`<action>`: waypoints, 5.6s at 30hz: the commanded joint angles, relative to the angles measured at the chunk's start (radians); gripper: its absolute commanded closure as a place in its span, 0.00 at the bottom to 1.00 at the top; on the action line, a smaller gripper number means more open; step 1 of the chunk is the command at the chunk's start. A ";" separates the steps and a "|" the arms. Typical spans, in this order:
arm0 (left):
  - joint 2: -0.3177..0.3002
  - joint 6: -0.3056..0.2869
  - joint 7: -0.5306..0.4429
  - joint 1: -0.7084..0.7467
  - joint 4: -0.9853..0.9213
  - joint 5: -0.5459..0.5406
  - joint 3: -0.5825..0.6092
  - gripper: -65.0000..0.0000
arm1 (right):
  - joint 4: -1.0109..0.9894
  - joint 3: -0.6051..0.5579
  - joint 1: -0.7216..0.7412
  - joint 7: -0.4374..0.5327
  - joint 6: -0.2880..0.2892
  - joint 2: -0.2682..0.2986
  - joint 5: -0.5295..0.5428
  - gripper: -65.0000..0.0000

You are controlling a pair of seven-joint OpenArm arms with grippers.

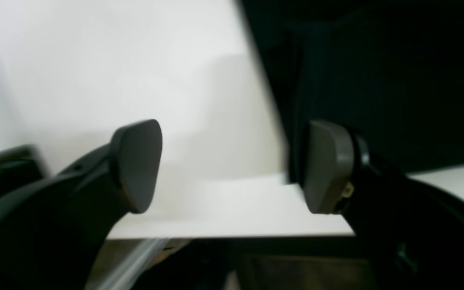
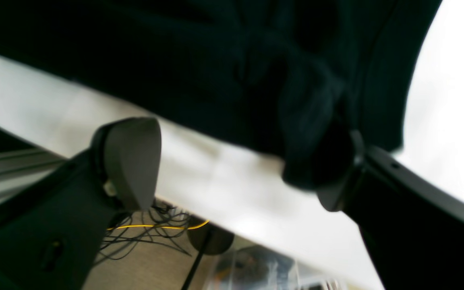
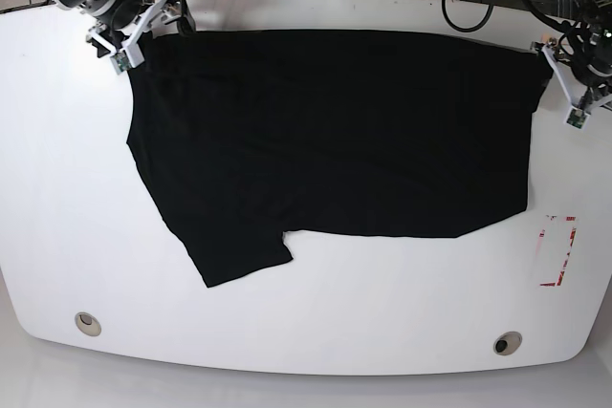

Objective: Layout the t-shirt on the table in an organized manner, then fold the t-shirt properly
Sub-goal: 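Adjust grips on the shirt edge and pull it taut with both grippers, then release the edge and move both grippers to the shirt's hem corners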

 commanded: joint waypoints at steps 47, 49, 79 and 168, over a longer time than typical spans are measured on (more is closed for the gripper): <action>0.074 0.004 -0.013 -0.150 0.038 0.013 -0.083 0.35 | -0.031 -0.173 0.082 0.016 -0.003 -0.002 0.236 0.88; 0.085 0.004 -0.015 -0.150 0.038 0.024 -0.076 0.40 | -0.057 -0.174 0.097 0.016 -0.005 -0.003 0.210 0.87; 0.116 0.004 -0.015 -0.090 0.005 0.104 -0.044 0.43 | -0.269 -0.168 0.122 0.068 0.094 0.075 -0.222 0.86; 0.169 0.021 -0.015 -0.685 -0.363 0.110 0.003 0.12 | -1.073 -0.039 1.062 0.331 0.094 -0.032 -0.534 0.24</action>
